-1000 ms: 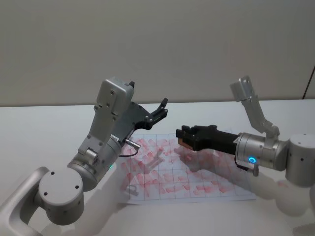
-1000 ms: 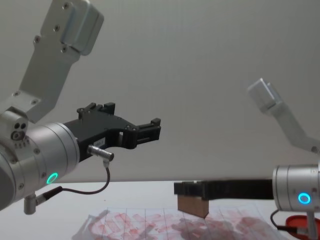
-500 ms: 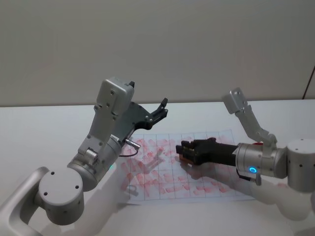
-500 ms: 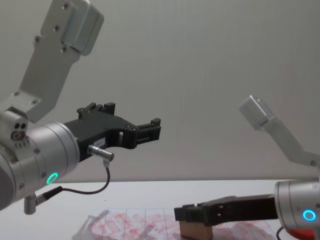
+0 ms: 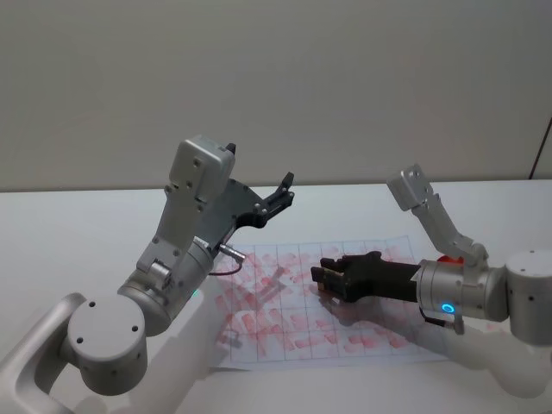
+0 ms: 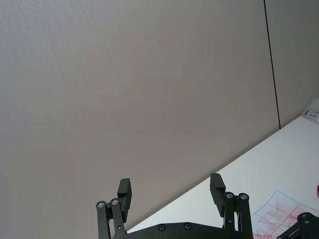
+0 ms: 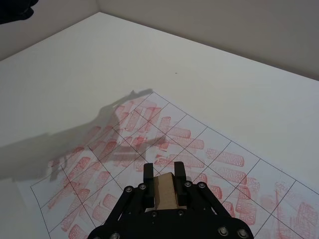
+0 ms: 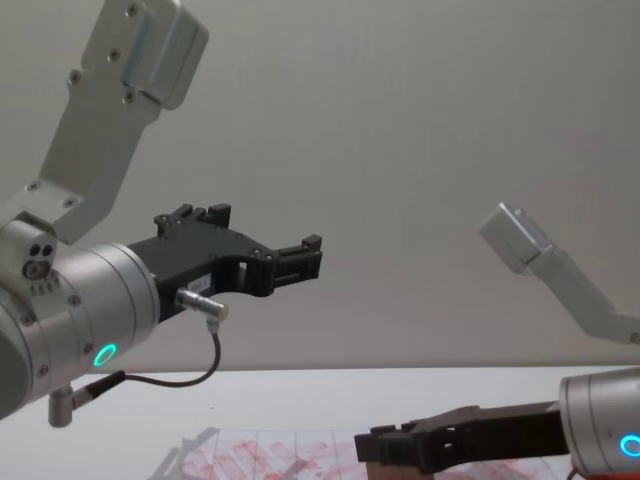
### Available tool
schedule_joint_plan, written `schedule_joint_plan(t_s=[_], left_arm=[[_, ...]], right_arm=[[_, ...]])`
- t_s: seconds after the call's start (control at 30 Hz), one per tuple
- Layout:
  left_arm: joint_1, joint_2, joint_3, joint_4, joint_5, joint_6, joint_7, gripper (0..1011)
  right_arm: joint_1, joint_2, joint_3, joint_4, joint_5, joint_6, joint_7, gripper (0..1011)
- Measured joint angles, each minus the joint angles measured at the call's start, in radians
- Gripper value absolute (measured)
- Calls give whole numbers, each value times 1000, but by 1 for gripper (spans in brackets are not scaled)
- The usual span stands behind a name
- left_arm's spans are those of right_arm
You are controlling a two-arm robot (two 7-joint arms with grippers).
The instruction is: Use the one hand to pick up the stamp and affix it onto the A4 paper.
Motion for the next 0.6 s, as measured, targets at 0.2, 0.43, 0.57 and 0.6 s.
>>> schedule_joint_plan(t_s=[0.2,0.43,0.57,0.6], left_arm=[[0,0,0,0,0,0,0,1001],[0,0,0,0,0,0,0,1001],[0,0,0,0,0,0,0,1001],[0,0,0,0,0,0,0,1001]], right_arm=[[-11,8,-3,-12,-8,0,-9,228],[-19,17,-5,-26,-26,-35,-23,228],[-20,23,-5,-34,-39,-62,-32,228],[-21,25,-5,-38,-44,-75,-37,228]])
